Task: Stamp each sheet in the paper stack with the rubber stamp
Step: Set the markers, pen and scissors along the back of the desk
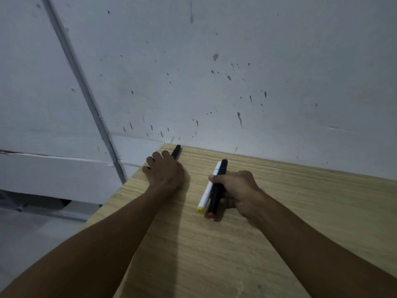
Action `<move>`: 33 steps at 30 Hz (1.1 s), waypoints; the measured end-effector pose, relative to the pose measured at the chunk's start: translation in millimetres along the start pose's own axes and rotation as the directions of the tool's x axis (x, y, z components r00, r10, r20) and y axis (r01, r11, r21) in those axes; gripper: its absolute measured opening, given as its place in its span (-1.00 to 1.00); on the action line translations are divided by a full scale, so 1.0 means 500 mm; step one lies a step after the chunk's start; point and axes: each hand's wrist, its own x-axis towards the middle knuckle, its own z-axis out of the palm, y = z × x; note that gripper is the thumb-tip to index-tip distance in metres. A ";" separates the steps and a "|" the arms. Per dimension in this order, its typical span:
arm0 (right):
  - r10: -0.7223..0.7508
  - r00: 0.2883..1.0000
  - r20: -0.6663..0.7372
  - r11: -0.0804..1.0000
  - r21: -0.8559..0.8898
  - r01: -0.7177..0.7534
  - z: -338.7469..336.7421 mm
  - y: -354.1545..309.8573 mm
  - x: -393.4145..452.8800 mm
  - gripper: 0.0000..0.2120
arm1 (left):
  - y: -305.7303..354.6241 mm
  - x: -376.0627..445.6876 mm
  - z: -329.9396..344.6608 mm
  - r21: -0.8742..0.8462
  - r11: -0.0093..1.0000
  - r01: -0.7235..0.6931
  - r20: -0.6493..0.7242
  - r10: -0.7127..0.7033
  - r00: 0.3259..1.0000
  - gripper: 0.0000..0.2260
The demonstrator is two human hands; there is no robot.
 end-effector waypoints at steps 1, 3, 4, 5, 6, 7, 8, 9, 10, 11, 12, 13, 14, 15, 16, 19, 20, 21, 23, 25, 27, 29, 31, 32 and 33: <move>0.008 1.000 0.003 1.000 0.012 -0.008 -0.002 -0.001 -0.002 -0.66 | -0.001 -0.005 -0.003 -0.042 0.999 0.005 -0.022 -0.006 1.000 -0.64; 0.023 1.000 0.010 0.999 0.039 -0.023 -0.005 -0.003 -0.007 -0.68 | 0.000 -0.018 -0.014 -0.111 0.992 -0.055 -0.198 0.032 0.980 -0.64; 0.027 1.000 0.009 0.998 0.061 -0.028 -0.005 -0.005 -0.010 -0.70 | 0.006 -0.027 -0.025 -0.126 0.982 -0.141 -0.333 0.092 0.938 -0.70; 0.027 1.000 0.010 0.996 0.087 -0.028 -0.005 -0.009 -0.013 -0.71 | 0.014 -0.035 -0.040 -0.148 0.955 -0.256 -0.424 0.172 0.889 -0.81; 0.025 1.000 0.013 0.993 0.113 -0.026 -0.004 -0.012 -0.015 -0.72 | 0.023 -0.041 -0.054 -0.207 0.904 -0.375 -0.431 0.260 0.864 -0.86; 0.021 1.000 0.019 0.990 0.141 -0.023 -0.003 -0.017 -0.016 -0.75 | 0.037 -0.048 -0.073 -0.310 0.847 -0.433 -0.322 0.335 0.886 -0.77; 0.018 0.999 0.034 0.985 0.170 -0.023 -0.001 -0.022 -0.019 -0.80 | 0.054 -0.055 -0.089 -0.439 0.804 -0.400 -0.100 0.399 0.912 -0.68; 0.020 0.998 0.056 0.979 0.204 -0.031 0.001 -0.027 -0.022 -0.86 | 0.073 -0.065 -0.106 -0.535 0.792 -0.294 0.162 0.438 0.884 -0.60; 0.024 0.997 0.076 0.968 0.246 -0.042 0.002 -0.032 -0.027 -0.92 | 0.089 -0.072 -0.119 -0.577 0.797 -0.178 0.367 0.447 0.815 -0.51; 0.025 0.996 0.083 0.958 0.282 -0.048 0.002 -0.035 -0.027 -0.95 | 0.099 -0.077 -0.129 -0.597 0.798 -0.082 0.489 0.443 0.752 -0.45; 0.025 0.996 0.085 0.950 0.308 -0.050 0.002 -0.038 -0.028 -0.96 | 0.102 -0.077 -0.133 -0.625 0.780 0.000 0.541 0.433 0.721 -0.44; 0.018 0.996 0.090 0.945 0.323 -0.046 0.001 -0.039 -0.028 -0.95 | 0.103 -0.077 -0.137 -0.661 0.747 0.067 0.555 0.426 0.715 -0.46; 0.011 0.995 0.098 0.941 0.336 -0.044 0.000 -0.041 -0.029 -0.93 | 0.099 -0.072 -0.138 -0.693 0.711 0.120 0.557 0.423 0.715 -0.49; 0.007 0.994 0.105 0.937 0.347 -0.043 -0.003 -0.044 -0.029 -0.91 | 0.094 -0.066 -0.136 -0.711 0.685 0.157 0.564 0.422 0.710 -0.52; 0.010 0.993 0.114 0.933 0.357 -0.051 -0.006 -0.045 -0.026 -0.89 | 0.089 -0.062 -0.136 -0.718 0.674 0.176 0.573 0.427 0.700 -0.56; 0.024 0.989 0.148 0.936 0.344 -0.075 -0.016 -0.047 -0.018 -0.83 | 0.084 -0.059 -0.132 -0.695 0.692 0.193 0.573 0.371 0.731 -0.70; 0.026 0.991 0.132 0.944 0.324 -0.068 -0.018 -0.047 -0.015 -0.83 | 0.084 -0.057 -0.129 -0.684 0.699 0.209 0.553 0.310 0.774 -0.74; 0.024 0.995 0.095 0.955 0.291 -0.051 -0.022 -0.045 -0.008 -0.82 | 0.086 -0.054 -0.124 -0.668 0.713 0.216 0.511 0.228 0.829 -0.76; 0.001 1.000 0.028 0.978 0.207 -0.007 -0.030 -0.039 0.004 -0.78 | 0.085 -0.038 -0.109 -0.572 0.807 0.148 0.340 0.070 0.938 -0.79; -0.030 1.000 -0.002 0.993 0.113 0.030 -0.040 -0.034 0.008 -0.72 | 0.089 -0.026 -0.100 -0.338 0.940 0.050 0.149 0.001 0.989 -0.80; -0.059 0.998 0.008 0.998 0.010 0.059 -0.050 -0.028 0.007 -0.68 | 0.096 -0.025 -0.093 -0.100 0.995 -0.006 0.087 0.014 0.996 -0.80; -0.085 0.996 0.021 0.993 -0.081 0.086 -0.057 -0.024 0.000 -0.70 | 0.103 -0.021 -0.082 0.060 0.996 -0.063 0.082 0.058 0.995 -0.82; -0.108 0.994 0.036 0.984 -0.140 0.112 -0.063 -0.025 -0.006 -0.72 | 0.107 -0.013 -0.067 0.117 0.988 -0.101 0.071 0.093 0.993 -0.86; -0.120 0.992 0.044 0.978 -0.164 0.126 -0.065 -0.027 -0.008 -0.72 | 0.107 -0.008 -0.061 0.124 0.986 -0.109 0.074 0.100 0.992 -0.85; -0.136 0.989 0.050 0.973 -0.184 0.143 -0.066 -0.028 -0.011 -0.70 | 0.107 -0.004 -0.057 0.122 0.986 -0.110 0.081 0.101 0.992 -0.85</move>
